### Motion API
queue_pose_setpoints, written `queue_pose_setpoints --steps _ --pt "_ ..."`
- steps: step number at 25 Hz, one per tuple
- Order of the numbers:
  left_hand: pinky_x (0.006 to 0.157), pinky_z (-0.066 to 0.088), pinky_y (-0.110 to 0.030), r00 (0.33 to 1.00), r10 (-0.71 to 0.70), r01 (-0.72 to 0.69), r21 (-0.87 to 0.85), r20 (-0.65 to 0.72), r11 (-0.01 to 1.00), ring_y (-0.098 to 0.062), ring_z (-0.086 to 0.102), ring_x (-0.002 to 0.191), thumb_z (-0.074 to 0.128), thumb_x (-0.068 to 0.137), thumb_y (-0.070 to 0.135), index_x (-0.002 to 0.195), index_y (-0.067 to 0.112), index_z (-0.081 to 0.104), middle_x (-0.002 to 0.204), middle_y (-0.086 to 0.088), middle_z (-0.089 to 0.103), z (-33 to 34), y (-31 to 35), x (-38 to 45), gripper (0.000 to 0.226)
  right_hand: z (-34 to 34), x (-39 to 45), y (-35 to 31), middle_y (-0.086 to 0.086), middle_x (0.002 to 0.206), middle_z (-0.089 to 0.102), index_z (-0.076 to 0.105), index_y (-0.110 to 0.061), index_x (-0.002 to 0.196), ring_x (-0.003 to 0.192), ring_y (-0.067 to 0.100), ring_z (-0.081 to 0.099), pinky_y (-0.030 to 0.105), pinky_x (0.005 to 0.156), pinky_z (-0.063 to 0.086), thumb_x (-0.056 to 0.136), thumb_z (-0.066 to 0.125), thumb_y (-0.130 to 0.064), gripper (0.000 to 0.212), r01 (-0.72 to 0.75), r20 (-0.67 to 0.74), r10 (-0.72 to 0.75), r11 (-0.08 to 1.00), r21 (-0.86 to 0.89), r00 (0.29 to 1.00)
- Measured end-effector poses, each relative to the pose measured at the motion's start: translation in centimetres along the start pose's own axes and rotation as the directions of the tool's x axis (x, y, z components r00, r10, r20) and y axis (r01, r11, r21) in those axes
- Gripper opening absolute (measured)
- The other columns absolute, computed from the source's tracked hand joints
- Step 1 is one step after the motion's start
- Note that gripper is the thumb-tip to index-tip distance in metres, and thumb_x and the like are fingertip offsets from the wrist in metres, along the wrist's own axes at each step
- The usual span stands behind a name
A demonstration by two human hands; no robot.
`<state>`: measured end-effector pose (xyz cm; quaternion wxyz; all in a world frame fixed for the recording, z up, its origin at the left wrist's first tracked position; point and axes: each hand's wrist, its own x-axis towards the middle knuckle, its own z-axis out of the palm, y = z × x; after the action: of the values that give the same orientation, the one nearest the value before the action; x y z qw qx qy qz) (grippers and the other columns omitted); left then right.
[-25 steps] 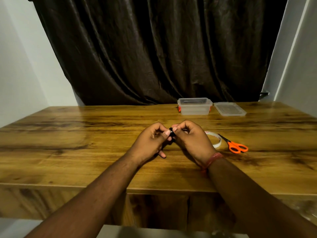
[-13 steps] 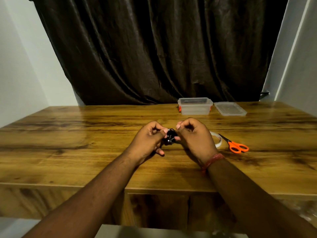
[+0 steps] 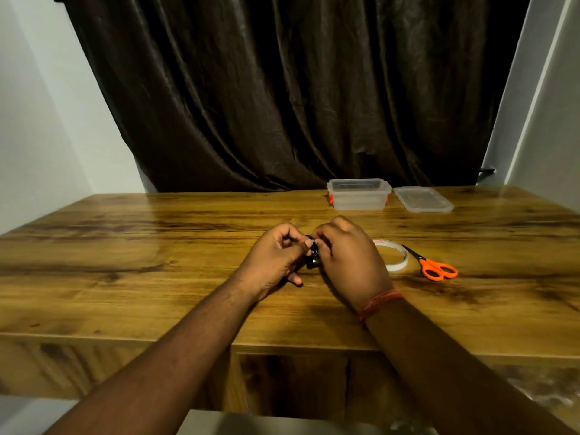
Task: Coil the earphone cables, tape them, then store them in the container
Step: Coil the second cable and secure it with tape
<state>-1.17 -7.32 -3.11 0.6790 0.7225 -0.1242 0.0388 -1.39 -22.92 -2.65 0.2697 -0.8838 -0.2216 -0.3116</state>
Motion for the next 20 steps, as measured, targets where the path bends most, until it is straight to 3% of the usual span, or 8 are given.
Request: queue_pose_setpoints --steps 2,7,13,20 --pt "0.039 0.049 -0.026 1.000 0.003 -0.003 0.015 -0.004 1.000 -0.023 0.055 0.060 0.062 0.095 0.011 0.090 0.010 0.057 0.086 -0.019 0.060 -0.05 -0.32 0.23 0.008 0.17 0.00 -0.11 0.002 0.099 0.056 0.067 -0.016 0.100 0.094 0.019 0.053 0.033 0.078 0.048 0.094 0.054 -0.017 0.014 0.035 -0.003 -0.035 0.998 -0.047 0.999" --pt "0.040 0.049 -0.026 1.000 0.009 -0.008 0.051 -0.011 0.999 -0.006 0.054 0.051 0.062 0.095 0.010 0.088 0.012 0.057 0.082 -0.015 0.062 0.09 -0.55 0.38 0.009 0.18 -0.05 -0.55 0.003 0.098 0.055 0.066 -0.015 0.100 0.094 0.020 0.052 0.034 0.076 0.049 0.093 0.055 -0.016 0.014 0.067 -0.019 -0.070 0.990 -0.126 0.997" --pt "0.040 0.048 -0.026 0.999 0.022 -0.020 0.054 -0.031 0.998 -0.005 0.054 0.050 0.061 0.096 0.009 0.087 0.014 0.057 0.081 -0.012 0.064 0.03 -0.61 0.38 0.011 0.35 -0.21 -0.80 0.002 0.100 0.053 0.067 -0.015 0.102 0.096 0.020 0.050 0.035 0.074 0.050 0.090 0.059 -0.017 0.015 0.103 0.036 -0.097 0.967 -0.232 0.995" --pt "0.040 0.047 -0.026 0.999 0.003 0.000 0.041 -0.054 0.999 -0.004 0.055 0.050 0.060 0.096 0.009 0.087 0.014 0.057 0.079 -0.009 0.064 -0.04 -0.64 0.49 0.011 0.47 -0.18 -0.92 0.002 0.101 0.051 0.066 -0.016 0.106 0.097 0.019 0.049 0.034 0.075 0.049 0.091 0.059 -0.016 0.017 0.109 0.071 -0.094 0.964 -0.241 0.993"
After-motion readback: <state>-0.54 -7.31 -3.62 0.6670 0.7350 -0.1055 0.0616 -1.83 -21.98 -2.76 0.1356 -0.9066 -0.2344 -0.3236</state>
